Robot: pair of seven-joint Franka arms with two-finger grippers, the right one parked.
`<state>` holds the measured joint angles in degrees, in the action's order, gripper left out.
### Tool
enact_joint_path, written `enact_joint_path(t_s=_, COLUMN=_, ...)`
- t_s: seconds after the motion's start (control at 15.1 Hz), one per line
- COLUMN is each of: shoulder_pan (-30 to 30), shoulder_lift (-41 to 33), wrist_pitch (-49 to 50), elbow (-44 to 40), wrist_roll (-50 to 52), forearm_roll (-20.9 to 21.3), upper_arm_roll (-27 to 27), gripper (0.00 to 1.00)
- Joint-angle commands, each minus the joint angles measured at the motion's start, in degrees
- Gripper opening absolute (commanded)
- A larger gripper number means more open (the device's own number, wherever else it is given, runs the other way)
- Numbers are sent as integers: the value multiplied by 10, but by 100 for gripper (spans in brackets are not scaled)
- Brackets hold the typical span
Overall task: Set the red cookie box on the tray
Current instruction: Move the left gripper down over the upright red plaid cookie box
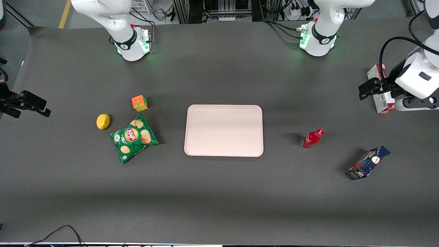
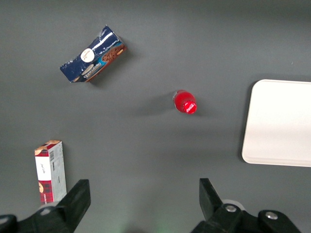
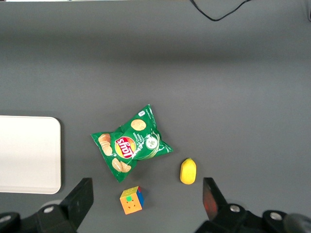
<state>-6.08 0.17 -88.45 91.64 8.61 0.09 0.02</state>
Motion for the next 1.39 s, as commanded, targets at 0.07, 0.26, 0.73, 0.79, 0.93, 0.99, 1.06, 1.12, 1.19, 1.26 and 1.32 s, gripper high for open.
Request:
enact_joint_path(t_s=0.07, shoulder_pan=0, shoulder_lift=-5, wrist_pitch=-30, elbow=2, wrist_roll=-7, forearm_roll=10, upper_arm_roll=1, gripper=100)
enact_joint_path(t_s=0.26, shoulder_pan=0, shoulder_lift=-6, wrist_pitch=-32, elbow=1, wrist_roll=-7, forearm_roll=10, upper_arm_roll=1, gripper=100)
enact_joint_path(t_s=0.73, shoulder_pan=8, shoulder_lift=-10, wrist_pitch=-30, elbow=52, wrist_roll=-64, forearm_roll=27, upper_arm_roll=67, gripper=100)
enact_joint_path(t_s=0.79, shoulder_pan=8, shoulder_lift=-10, wrist_pitch=-37, elbow=71, wrist_roll=-83, forearm_roll=35, upper_arm_roll=92, gripper=100)
enact_joint_path(t_s=0.93, shoulder_pan=8, shoulder_lift=-28, wrist_pitch=-67, elbow=126, wrist_roll=-113, forearm_roll=37, upper_arm_roll=132, gripper=100)
enact_joint_path(t_s=0.99, shoulder_pan=10, shoulder_lift=-49, wrist_pitch=-92, elbow=168, wrist_roll=-139, forearm_roll=41, upper_arm_roll=150, gripper=100)
enact_joint_path(t_s=1.06, shoulder_pan=17, shoulder_lift=-77, wrist_pitch=-126, elbow=222, wrist_roll=-166, forearm_roll=46, upper_arm_roll=168, gripper=100)
enact_joint_path(t_s=1.12, shoulder_pan=25, shoulder_lift=-102, wrist_pitch=-157, elbow=273, wrist_roll=-182, forearm_roll=47, upper_arm_roll=180, gripper=100)
enact_joint_path(t_s=1.19, shoulder_pan=33, shoulder_lift=-118, wrist_pitch=-176, elbow=314, wrist_roll=-185, forearm_roll=47, upper_arm_roll=190, gripper=100)
enact_joint_path(t_s=1.26, shoulder_pan=39, shoulder_lift=-126, wrist_pitch=-183, elbow=340, wrist_roll=-186, forearm_roll=47, upper_arm_roll=197, gripper=100)
enact_joint_path(t_s=1.32, shoulder_pan=45, shoulder_lift=-131, wrist_pitch=-190, elbow=362, wrist_roll=-189, forearm_roll=55, upper_arm_roll=203, gripper=100)
